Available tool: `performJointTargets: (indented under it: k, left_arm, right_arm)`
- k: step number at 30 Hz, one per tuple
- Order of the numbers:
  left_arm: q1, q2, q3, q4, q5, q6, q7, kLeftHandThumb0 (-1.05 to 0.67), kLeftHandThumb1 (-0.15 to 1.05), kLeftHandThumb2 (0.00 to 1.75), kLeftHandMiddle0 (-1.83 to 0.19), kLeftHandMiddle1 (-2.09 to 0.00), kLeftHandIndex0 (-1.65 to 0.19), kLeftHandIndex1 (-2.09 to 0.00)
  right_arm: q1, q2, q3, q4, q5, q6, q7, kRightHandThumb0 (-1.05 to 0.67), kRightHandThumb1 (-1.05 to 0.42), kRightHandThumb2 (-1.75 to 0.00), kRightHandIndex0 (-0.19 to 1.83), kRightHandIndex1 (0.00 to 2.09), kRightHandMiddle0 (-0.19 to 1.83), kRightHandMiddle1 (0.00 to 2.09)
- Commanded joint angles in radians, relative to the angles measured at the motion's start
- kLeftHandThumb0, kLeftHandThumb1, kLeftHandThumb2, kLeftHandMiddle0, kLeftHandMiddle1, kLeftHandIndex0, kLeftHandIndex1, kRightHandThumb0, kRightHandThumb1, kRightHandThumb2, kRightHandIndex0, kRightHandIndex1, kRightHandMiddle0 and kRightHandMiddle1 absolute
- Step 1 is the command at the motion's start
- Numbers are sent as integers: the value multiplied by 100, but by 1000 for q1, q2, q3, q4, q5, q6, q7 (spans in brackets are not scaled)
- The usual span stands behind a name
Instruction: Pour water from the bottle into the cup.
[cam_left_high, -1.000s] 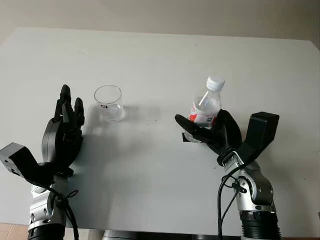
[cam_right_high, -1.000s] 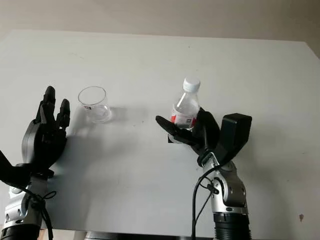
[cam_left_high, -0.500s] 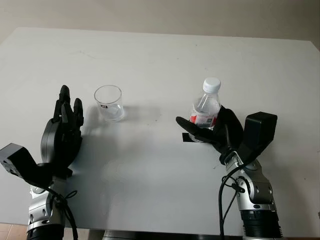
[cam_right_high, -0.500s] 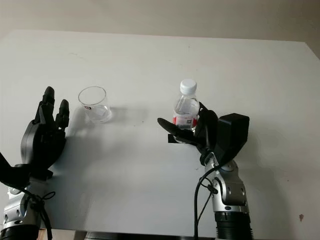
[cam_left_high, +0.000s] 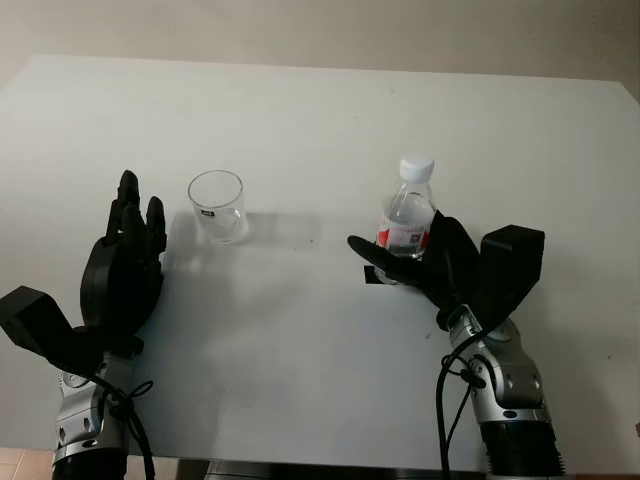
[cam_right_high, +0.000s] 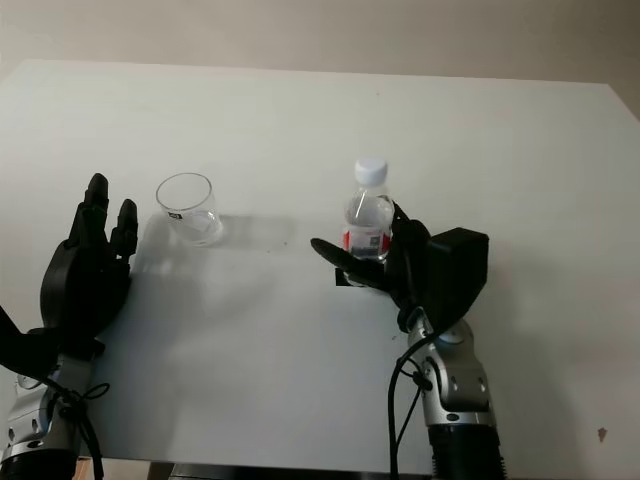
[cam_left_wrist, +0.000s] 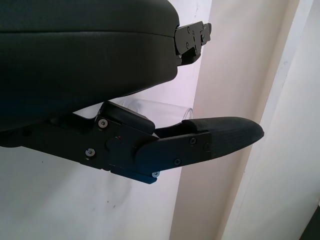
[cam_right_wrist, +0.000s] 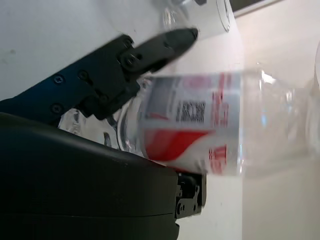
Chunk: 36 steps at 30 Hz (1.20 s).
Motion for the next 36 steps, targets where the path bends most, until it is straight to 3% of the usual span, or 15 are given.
performJointTargets:
  k: [1,8,21,23,24,26,29,36]
  left_arm:
    - [10,11,8,-9,0,4,3,-82,105,57,19,-3,19,0]
    - [12,17,7,-15,1,10,-2,-82,105,57,19,-3,19,0]
    - [0,22,11,-5,-6,14,-7,-82,105,57,19,-4,19,-1]
    - [-3,24,10,-1,-6,13,-10,-81,105,57,19,-4,19,0]
    - [-5,24,10,1,-5,12,-10,-81,105,57,19,-4,19,0]
    - [-7,24,9,0,-5,13,-10,-81,105,58,19,-4,19,0]
    - [-7,25,9,0,-7,11,-14,-81,105,58,19,-3,19,0]
    - [-2,21,6,-9,-3,16,-9,-81,105,59,19,-2,19,0]
  right_arm:
    - [32,-3,0,10,-2,-1,-1,-61,-105,-17,-18,209,-19,208]
    - [56,1,0,-2,-9,0,-14,-63,-105,-16,-19,201,-19,194]
    - [96,8,-20,3,2,-35,-27,-69,-104,-6,-19,143,-19,151]
    - [98,-9,-13,9,-9,-61,-9,-70,-102,-5,-19,114,-19,131]
    - [99,-23,-5,14,-19,-79,8,-74,-100,-5,-16,61,-18,86]
    - [101,-48,9,24,-35,-115,44,-80,-96,-5,-18,14,-19,32]
    - [103,-73,26,52,-65,-190,77,-91,-93,-5,-19,2,-19,3]
    - [106,-110,68,101,-199,-355,31,-104,-96,-6,-19,0,-19,0]
